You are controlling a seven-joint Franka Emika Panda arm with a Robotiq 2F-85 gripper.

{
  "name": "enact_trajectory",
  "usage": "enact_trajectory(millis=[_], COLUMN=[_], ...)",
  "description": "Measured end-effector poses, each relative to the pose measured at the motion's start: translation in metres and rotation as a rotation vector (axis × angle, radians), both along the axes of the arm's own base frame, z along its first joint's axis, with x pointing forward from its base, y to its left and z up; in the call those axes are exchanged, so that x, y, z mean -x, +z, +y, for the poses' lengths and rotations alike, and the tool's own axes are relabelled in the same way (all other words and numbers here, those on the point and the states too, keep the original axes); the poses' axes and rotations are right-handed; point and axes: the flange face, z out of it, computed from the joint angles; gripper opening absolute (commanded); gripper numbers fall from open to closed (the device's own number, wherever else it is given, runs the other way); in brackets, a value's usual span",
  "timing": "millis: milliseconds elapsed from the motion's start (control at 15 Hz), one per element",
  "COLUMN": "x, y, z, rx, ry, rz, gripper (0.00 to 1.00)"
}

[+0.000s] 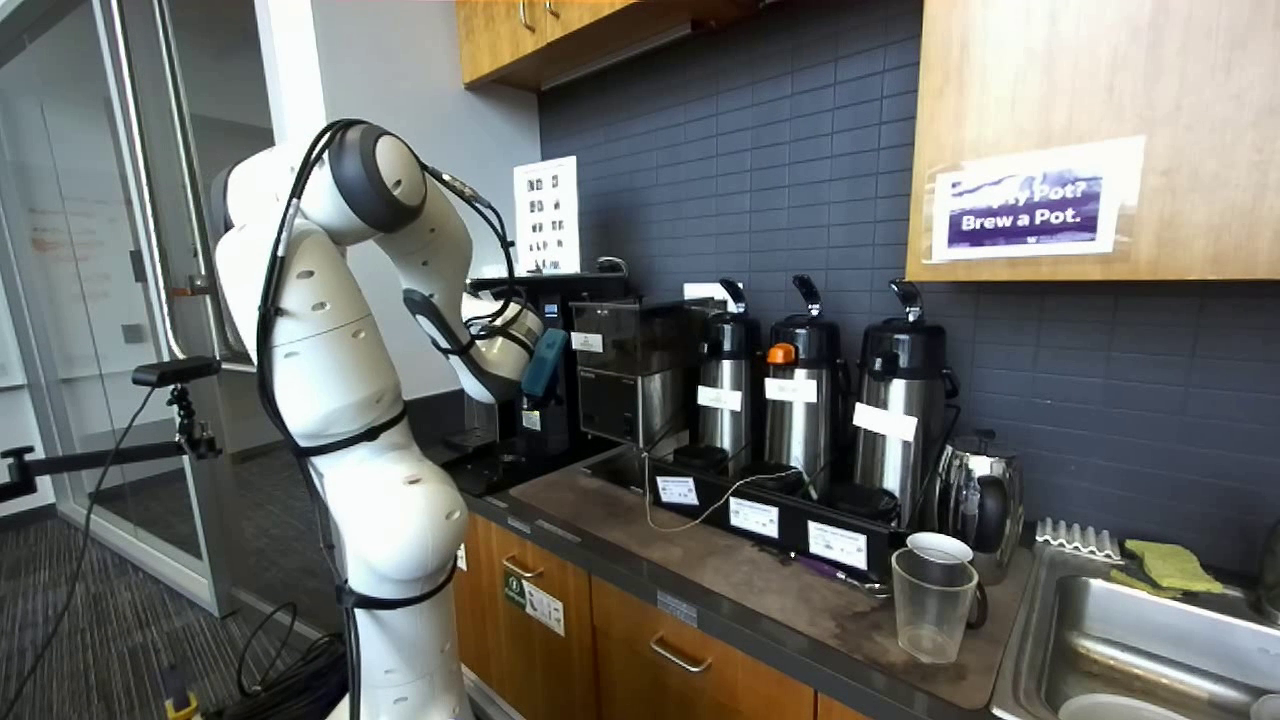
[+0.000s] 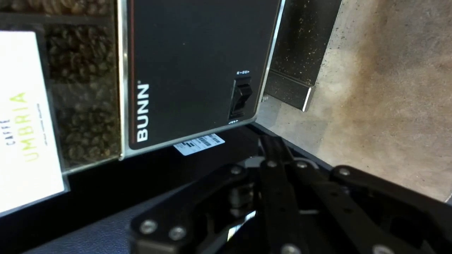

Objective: Press a button on the coffeemaker

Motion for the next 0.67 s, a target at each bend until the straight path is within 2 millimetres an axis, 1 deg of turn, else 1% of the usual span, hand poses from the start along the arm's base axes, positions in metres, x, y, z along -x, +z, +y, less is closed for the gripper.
enact_trajectory(millis=[667], x=[-0.02], y=[-0.021], z=[0.007], rx=[-0.051], ry=[0.016], rz=[0.017], gripper=[0.0])
